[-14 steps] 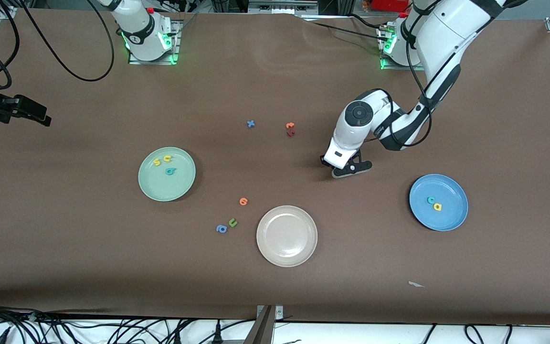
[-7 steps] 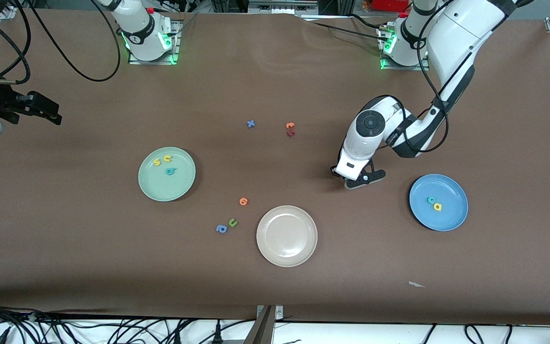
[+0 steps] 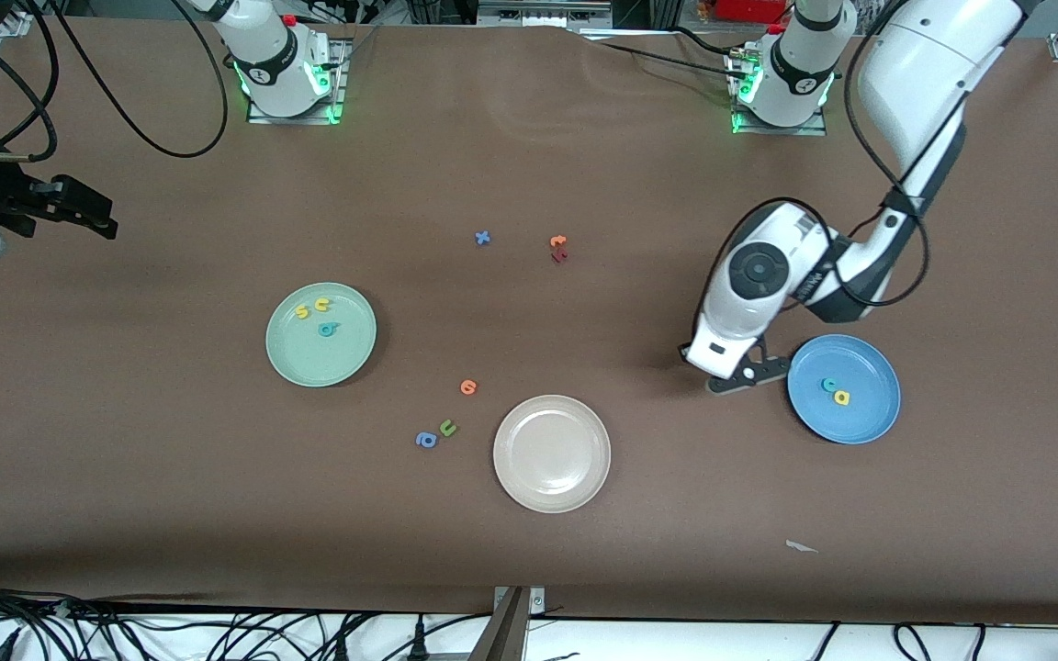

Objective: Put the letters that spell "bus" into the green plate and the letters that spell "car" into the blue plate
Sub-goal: 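Lift and carry the cyan letter with the left gripper to the blue plate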

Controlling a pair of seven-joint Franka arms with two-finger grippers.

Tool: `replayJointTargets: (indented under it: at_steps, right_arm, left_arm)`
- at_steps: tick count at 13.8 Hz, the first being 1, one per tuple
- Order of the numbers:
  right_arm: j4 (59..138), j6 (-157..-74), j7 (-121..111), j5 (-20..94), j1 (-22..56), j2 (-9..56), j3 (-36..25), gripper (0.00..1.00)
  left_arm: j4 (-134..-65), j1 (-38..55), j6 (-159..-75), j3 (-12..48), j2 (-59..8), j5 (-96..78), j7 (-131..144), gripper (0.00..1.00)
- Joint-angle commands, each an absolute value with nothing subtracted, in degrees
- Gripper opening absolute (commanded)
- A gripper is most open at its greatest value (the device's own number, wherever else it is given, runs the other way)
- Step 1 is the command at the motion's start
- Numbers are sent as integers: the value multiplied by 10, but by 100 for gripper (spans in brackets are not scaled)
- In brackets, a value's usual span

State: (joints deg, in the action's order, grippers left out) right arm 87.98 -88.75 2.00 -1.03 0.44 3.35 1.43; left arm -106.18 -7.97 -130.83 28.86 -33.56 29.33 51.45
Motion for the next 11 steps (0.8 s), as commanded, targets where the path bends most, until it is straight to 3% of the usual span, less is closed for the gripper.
replayJointTargets:
  at_steps: [1,9,10,11]
  right_arm:
    - [873,-877,19,-18,4,31,15,100]
    - [873,-877,19,-15,4,31,17,100]
    - [873,-877,19,-15,4,31,16,100]
    - [873,-877,18,-15,4,31,16,100]
  left_arm:
    - [-1044,-141,-1289,295,-332,293,392,2]
    - [-1014,-242,-1287,289,-344,301,210,4]
    - [-1014,-245,-1287,288,-349,301,200,13]
    - [-1014,-247,-1287,284,-356,302,194,66]
